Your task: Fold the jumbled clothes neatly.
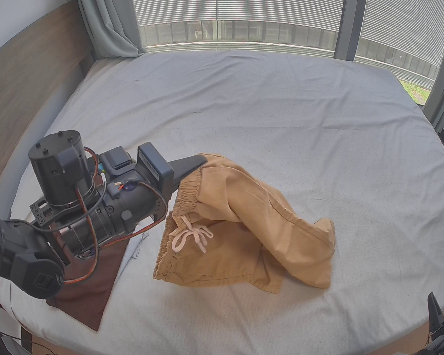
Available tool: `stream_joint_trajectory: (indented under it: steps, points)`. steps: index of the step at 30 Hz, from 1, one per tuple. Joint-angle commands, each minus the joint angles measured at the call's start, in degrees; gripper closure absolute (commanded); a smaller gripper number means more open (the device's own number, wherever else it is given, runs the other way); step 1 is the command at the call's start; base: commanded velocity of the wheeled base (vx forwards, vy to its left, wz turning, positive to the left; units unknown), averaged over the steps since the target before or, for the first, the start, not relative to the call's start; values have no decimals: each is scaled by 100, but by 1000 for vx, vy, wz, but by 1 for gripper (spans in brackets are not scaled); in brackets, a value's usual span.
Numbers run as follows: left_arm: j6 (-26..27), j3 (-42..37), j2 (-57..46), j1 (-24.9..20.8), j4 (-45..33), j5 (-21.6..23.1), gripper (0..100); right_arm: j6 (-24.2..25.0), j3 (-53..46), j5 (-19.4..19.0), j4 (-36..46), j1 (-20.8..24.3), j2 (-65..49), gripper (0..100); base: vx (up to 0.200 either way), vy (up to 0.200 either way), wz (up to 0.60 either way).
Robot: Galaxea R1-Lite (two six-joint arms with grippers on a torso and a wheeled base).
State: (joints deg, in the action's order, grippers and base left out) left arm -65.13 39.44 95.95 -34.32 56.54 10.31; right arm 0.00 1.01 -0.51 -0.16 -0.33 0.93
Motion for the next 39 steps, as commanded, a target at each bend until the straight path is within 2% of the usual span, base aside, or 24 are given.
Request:
stream_joint_trajectory:
  steps: [1,7,11,18,21,24,39]
  points:
    - [-34,-305,29,250,340,32,100,0,-101,-2,-2,-2,-93,0,0,0,0]
    - [-26,-560,161,566,771,146,100,0,-101,-2,-2,-2,-93,0,0,0,0]
    - [10,-964,468,672,1421,129,100,0,-101,-2,-2,-2,-93,0,0,0,0]
    - [563,-1377,1417,909,2450,111,100,0,-101,-2,-2,7,-93,0,0,0,0]
    - [765,-1421,2015,1059,3241,67,100,0,-101,-2,-2,7,-93,0,0,0,0]
    - [1020,-1333,2288,1234,3241,67,100,0,-101,-2,-2,7,-93,0,0,0,0]
    - [1284,-1289,2428,1437,3232,120,100,-44,-101,-19,-2,7,-93,0,0,0,0]
